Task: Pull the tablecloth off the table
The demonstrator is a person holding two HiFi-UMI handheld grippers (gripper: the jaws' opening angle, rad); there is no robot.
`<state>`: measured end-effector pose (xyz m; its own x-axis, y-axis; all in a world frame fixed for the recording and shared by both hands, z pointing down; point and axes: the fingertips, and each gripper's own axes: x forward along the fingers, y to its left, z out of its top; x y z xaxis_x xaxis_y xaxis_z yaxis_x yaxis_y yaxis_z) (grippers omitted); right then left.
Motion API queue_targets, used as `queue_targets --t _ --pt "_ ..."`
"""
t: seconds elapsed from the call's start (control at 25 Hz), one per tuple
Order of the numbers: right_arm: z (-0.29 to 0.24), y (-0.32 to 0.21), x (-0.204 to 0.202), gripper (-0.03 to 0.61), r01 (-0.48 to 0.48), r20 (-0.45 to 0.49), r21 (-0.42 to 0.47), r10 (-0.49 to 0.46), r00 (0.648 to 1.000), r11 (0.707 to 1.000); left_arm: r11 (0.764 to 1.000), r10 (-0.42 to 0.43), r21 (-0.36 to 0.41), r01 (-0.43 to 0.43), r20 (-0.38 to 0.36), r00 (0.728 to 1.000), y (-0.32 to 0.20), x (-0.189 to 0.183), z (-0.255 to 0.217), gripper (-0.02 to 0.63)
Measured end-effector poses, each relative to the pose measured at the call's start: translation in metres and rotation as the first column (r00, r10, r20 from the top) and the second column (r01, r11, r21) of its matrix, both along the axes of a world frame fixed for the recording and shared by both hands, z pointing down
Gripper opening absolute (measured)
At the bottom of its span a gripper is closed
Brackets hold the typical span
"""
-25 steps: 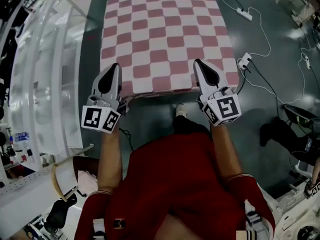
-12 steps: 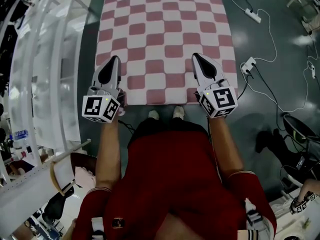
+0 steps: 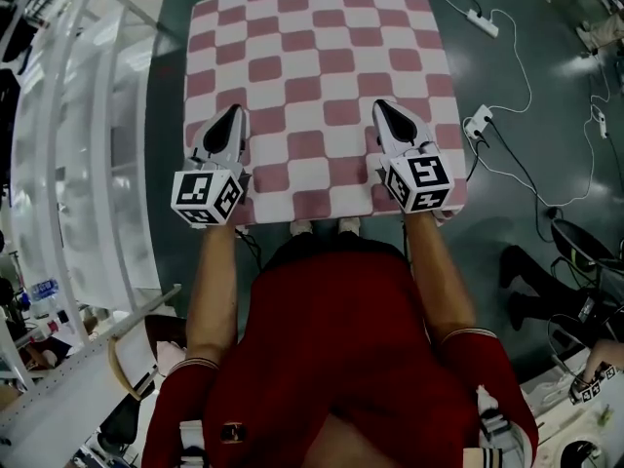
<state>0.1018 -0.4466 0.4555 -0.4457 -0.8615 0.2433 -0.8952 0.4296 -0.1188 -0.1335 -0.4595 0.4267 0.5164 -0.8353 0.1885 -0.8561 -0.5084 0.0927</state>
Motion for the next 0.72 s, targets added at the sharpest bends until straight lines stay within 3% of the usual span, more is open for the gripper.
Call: queue_targets --t 0.28,0.52,0.72 --pt "0.037 -0.027 0.002 0.017 -0.034 -0.051 -0.09 0.029 0.998 0.995 0.994 -0.002 -0.109 0.006 0.031 1.0 -0.03 -0.01 0.045 0.019" --pt "0.068 -0.045 0.002 0.121 -0.048 -0.086 -0.172 0.033 0.996 0.984 0.978 -0.024 -0.206 0.04 0.079 0.997 -0.051 -0.02 0.079 0.107" --pt "0.096 -0.054 0.006 0.2 -0.078 -0.133 -0.258 0.044 0.99 0.963 0.948 -0.024 -0.311 0.063 0.128 0.991 -0.062 -0.028 0.111 0.179"
